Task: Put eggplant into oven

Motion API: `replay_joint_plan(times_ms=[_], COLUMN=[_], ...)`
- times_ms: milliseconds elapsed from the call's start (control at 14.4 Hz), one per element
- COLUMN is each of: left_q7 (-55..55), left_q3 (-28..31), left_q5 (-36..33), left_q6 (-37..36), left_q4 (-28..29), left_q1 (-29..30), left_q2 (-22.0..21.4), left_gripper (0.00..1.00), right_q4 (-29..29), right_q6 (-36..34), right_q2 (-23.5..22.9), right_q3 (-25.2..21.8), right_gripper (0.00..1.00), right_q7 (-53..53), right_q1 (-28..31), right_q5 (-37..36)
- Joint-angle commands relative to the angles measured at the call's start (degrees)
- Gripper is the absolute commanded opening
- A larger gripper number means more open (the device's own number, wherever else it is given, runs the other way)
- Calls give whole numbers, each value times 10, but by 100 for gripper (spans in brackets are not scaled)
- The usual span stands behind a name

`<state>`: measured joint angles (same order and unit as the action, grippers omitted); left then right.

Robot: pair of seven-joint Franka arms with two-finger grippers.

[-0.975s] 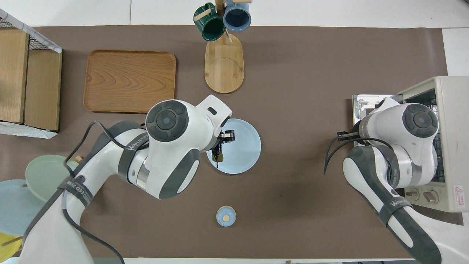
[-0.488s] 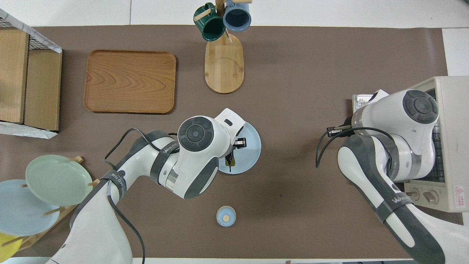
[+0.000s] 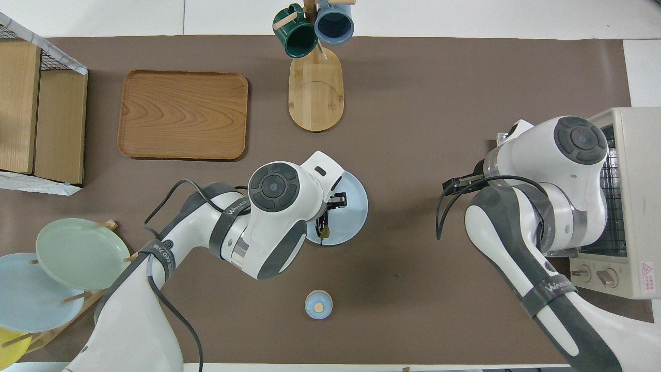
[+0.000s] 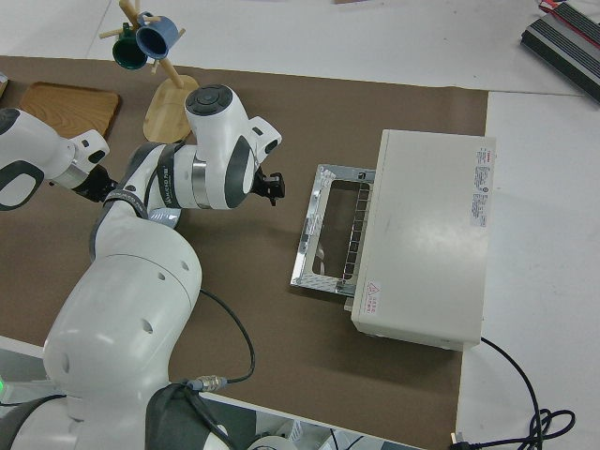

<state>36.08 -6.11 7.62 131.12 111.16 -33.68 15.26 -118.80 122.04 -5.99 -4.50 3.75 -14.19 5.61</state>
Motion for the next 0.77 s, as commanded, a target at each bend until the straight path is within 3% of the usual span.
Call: replay_joint_plan(times_ms=[0, 139, 279, 418, 557, 697], left_q7=[-37, -80, -132, -186, -230, -270], left_q3=[6, 7, 7, 7, 7, 7], left_q5=[6, 6, 4, 2, -23, -40], left_q6=[-101, -190, -268, -309, -337, -369], left_q4=[-25, -84, -147, -168, -168, -166], left_q1=[43, 100, 165, 221, 267, 286], left_q2=[-61, -73, -80, -102, -127, -146], left_gripper=[100, 100, 100, 100, 100, 100], right_q4=[34, 52, 76, 105, 160, 258], right_q6=[-31, -35, -27, -30, -44, -81], right_q2=[-6, -8, -20, -35, -77, -150], right_q3=[14, 38, 40, 40, 40, 41], right_gripper=[100, 100, 100, 100, 100, 100], right_q7=[13, 8, -34, -109, -201, -277], right_q1=[1, -14, -70, -128, -183, -231], right_q5=[12, 7, 3, -8, -38, -58])
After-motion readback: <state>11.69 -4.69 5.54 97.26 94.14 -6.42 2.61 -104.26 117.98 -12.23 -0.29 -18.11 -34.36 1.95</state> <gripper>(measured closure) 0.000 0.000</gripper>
